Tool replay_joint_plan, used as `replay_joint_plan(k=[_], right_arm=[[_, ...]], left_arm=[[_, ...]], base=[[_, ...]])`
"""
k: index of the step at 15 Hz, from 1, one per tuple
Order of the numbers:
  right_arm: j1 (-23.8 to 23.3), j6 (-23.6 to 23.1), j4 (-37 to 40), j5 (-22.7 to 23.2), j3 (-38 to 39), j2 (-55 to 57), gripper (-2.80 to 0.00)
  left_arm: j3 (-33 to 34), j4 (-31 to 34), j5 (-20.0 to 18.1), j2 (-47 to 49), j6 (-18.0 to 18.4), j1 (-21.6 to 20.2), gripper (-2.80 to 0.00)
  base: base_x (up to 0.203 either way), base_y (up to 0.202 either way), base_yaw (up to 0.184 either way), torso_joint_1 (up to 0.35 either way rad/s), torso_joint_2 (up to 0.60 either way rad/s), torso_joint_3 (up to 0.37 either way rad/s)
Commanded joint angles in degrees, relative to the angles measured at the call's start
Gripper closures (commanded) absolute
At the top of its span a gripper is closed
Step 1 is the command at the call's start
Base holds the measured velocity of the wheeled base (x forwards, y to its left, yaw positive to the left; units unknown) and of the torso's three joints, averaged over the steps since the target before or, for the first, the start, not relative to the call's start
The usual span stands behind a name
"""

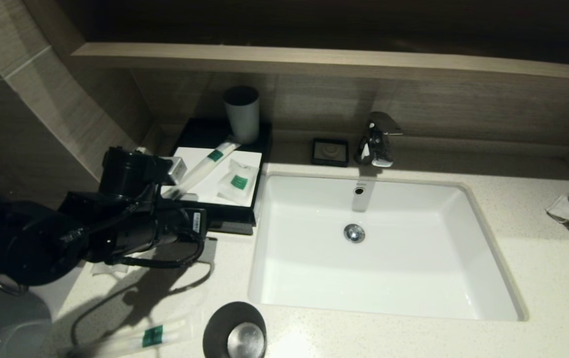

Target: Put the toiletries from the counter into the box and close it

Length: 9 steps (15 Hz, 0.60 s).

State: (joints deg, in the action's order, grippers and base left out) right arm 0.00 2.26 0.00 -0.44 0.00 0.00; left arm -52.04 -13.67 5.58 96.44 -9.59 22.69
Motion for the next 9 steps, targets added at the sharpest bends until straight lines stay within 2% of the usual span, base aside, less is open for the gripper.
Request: replay_joint_plan(k=[1,9], right_arm=[[0.00,0.02,0.00,0.00,0.09,0.00,0.00],[0.00,0.02,0.00,0.00,0.09,0.00,0.00]], left_arm=[[0.01,-0.45,0.04,0.15,-0.08,-0.01,0.00],[0.19,-2.24,0.83,1.03,-0.12,-0.11,0.00]], base=[[0.000,0.000,0.000,0.000,0.00,0.000],[0.000,0.000,0.000,0.000,0.00,0.000]])
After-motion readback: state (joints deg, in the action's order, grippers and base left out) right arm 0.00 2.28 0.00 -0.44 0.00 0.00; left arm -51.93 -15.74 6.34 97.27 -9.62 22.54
